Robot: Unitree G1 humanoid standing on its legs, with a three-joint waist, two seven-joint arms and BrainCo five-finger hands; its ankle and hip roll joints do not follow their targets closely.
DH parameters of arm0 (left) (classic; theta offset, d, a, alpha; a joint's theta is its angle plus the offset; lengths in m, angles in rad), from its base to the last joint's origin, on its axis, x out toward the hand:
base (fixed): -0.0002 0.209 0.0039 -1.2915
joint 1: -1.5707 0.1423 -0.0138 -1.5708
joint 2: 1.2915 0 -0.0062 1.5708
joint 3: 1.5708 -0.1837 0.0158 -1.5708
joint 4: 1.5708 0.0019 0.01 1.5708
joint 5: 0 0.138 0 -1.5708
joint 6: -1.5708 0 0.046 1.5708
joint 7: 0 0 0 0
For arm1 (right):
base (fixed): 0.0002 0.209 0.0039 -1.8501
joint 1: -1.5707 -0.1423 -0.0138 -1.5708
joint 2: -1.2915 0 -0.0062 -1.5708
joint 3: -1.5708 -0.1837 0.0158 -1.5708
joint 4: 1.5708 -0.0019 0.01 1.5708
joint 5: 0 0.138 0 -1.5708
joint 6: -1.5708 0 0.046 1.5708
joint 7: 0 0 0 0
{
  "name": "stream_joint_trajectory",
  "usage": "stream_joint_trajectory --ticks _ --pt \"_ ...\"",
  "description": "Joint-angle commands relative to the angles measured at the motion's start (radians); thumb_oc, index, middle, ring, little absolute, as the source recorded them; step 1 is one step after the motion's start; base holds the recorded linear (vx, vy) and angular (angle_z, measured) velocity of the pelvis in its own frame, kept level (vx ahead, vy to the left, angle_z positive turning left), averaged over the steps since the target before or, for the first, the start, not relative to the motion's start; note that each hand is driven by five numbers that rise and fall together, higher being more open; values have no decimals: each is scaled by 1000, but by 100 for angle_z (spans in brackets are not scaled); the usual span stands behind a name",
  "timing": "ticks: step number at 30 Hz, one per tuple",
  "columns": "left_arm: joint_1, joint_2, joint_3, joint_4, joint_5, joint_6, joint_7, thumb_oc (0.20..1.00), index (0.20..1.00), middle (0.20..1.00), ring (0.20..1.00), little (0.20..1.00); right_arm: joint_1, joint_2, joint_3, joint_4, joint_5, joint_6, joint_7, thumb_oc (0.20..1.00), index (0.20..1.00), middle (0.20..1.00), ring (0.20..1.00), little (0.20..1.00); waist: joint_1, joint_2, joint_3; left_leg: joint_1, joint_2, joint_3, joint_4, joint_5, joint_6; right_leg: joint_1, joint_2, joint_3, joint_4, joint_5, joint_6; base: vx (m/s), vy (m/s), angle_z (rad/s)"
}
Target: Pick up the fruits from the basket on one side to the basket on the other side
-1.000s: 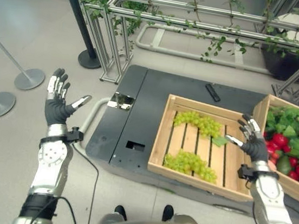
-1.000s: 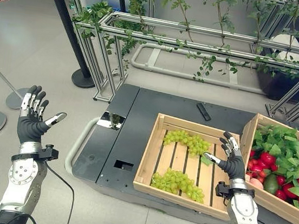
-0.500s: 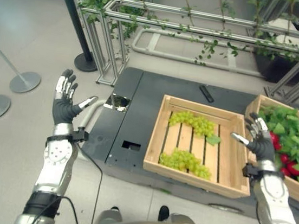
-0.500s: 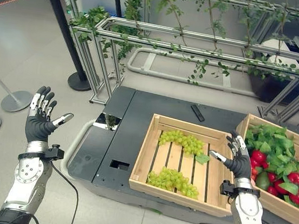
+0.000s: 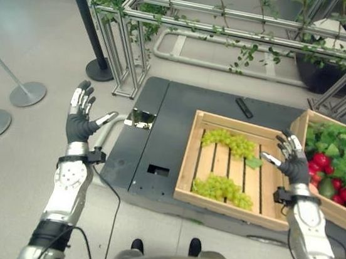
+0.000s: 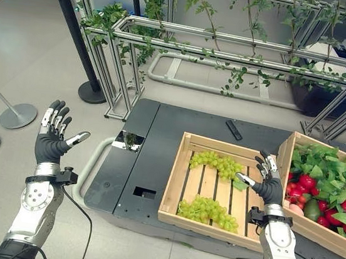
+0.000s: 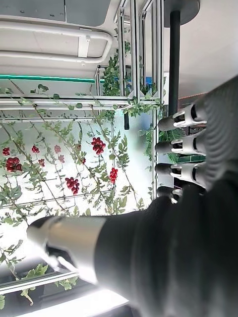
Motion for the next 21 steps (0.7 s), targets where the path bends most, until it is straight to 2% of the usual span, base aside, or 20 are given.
stream_joint_trajectory --ticks 1,21 --pt "-4 38 20 -11 4 -37 -11 1000 1000 1000 1000 1000 -46 -12 -9 -14 1 -42 -4 1000 1000 1000 1000 1000 5 -32 -42 -50 -13 -3 64 -16 18 -45 -21 4 51 -9 59 0 0 0" --pt "4 26 19 -5 17 -28 -9 1000 1000 1000 1000 1000 -32 10 -12 -9 -14 -42 -8 1000 1000 1000 1000 1000 8 -35 -61 -29 -22 -5 54 -18 22 -11 -29 -7 33 -10 63 0 0 0"
